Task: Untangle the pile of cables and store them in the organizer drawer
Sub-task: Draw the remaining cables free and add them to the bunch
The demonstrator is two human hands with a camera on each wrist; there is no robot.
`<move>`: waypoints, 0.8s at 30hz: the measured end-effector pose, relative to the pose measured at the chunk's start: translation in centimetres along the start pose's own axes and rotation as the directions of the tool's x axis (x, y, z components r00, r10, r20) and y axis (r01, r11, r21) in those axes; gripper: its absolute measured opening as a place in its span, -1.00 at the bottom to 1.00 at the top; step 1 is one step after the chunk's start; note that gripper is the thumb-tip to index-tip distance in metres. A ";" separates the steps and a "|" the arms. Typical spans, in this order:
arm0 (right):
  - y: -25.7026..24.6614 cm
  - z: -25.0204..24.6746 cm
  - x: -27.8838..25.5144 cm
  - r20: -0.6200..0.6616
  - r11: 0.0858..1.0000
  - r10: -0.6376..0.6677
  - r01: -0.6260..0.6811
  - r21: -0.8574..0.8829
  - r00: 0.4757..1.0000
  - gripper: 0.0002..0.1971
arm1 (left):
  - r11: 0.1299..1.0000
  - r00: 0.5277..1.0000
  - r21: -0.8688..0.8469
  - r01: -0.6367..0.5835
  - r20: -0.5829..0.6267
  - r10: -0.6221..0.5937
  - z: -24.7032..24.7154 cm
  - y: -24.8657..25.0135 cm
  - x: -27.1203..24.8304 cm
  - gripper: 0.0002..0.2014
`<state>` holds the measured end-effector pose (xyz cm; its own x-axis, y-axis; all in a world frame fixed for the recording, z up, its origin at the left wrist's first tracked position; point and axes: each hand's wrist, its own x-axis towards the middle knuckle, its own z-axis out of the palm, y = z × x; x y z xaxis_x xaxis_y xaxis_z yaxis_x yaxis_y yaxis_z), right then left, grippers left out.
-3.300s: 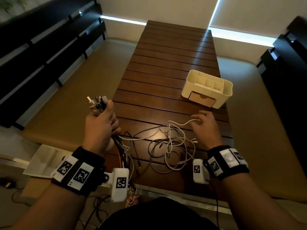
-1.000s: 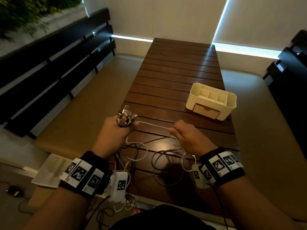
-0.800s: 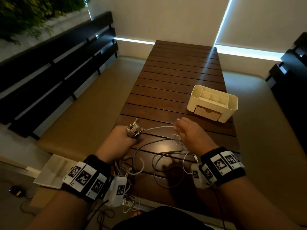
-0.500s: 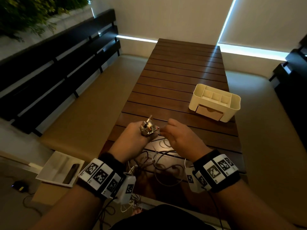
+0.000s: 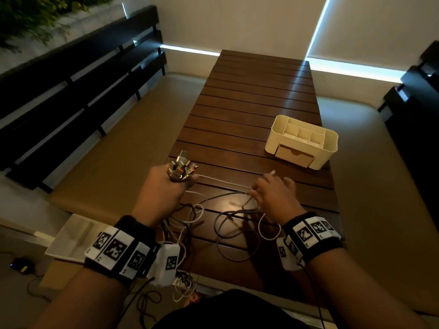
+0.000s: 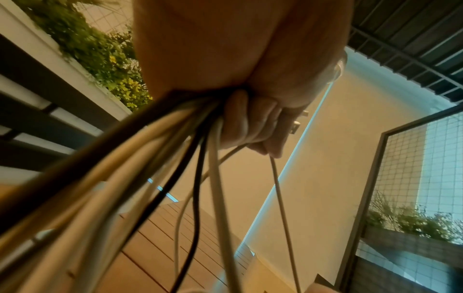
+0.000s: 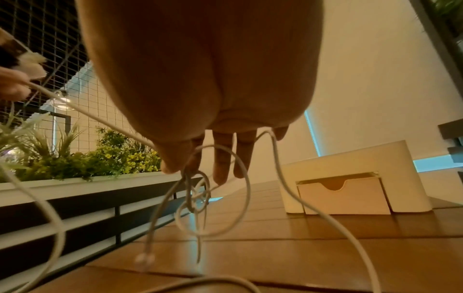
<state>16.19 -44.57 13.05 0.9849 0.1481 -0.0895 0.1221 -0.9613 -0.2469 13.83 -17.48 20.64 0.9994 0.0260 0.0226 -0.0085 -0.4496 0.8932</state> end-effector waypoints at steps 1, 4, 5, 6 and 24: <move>0.3 -0.2 0.2 -0.024 1.000 0.003 -0.002 0.022 1.000 -0.81 | 1.000 1.000 0.001 0.015 -0.012 -0.015 -0.2 -0.2 -0.1 -0.92; 0.6 -1.2 0.5 -0.060 0.988 0.029 -0.020 0.155 0.998 -0.85 | 0.996 0.995 -0.013 0.085 -0.055 -0.085 -1.0 -1.1 -0.4 -0.88; 0.7 -1.4 0.5 -0.067 0.982 0.054 -0.041 0.184 0.996 -0.82 | 0.994 0.992 -0.024 0.103 -0.066 -0.104 -1.3 -1.3 -0.5 -0.90; 0.9 -1.5 0.5 -0.065 0.979 0.085 -0.071 0.192 0.994 -0.78 | 0.993 0.990 -0.036 0.114 -0.078 -0.116 -1.5 -1.5 -0.6 -0.93; 4.3 0.4 -1.1 0.015 0.700 0.349 -0.271 0.660 0.937 -0.88 | 0.979 0.988 0.150 0.139 -0.090 -0.126 -2.6 -0.3 -0.4 -0.86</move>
<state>15.60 -48.78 11.71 0.9637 -0.1931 -0.1841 -0.2623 -0.5599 -0.7859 13.30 -15.03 21.51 0.9854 0.1628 -0.0498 0.1352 -0.5703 0.8102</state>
